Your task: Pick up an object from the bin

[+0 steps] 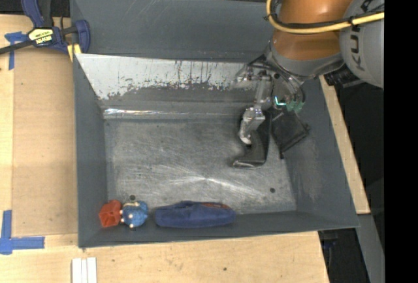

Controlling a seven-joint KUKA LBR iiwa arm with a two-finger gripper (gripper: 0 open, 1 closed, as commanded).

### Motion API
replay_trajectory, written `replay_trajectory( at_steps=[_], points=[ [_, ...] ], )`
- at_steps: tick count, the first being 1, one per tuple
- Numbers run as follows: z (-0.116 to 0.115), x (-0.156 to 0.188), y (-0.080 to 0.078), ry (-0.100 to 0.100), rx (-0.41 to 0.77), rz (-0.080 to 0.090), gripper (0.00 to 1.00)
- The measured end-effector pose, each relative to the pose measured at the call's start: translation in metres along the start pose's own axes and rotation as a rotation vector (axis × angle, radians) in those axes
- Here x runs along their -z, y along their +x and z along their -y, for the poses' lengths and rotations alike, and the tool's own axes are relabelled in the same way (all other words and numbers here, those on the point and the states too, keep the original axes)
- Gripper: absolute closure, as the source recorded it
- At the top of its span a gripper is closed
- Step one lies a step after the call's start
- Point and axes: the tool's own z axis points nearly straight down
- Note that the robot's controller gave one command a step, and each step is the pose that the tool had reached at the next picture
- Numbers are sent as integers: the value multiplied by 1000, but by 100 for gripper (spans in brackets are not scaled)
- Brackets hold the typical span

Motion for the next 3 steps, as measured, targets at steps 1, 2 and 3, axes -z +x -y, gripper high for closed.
replay_trajectory(
  at_steps=[1, 2, 3],
  points=[
    [70, -75, 42, 2, 202, 0, 0],
    [107, -116, 15, 1, 684, 26, 0],
    [120, -112, -1, -14, 752, 1, 0]
  ],
)
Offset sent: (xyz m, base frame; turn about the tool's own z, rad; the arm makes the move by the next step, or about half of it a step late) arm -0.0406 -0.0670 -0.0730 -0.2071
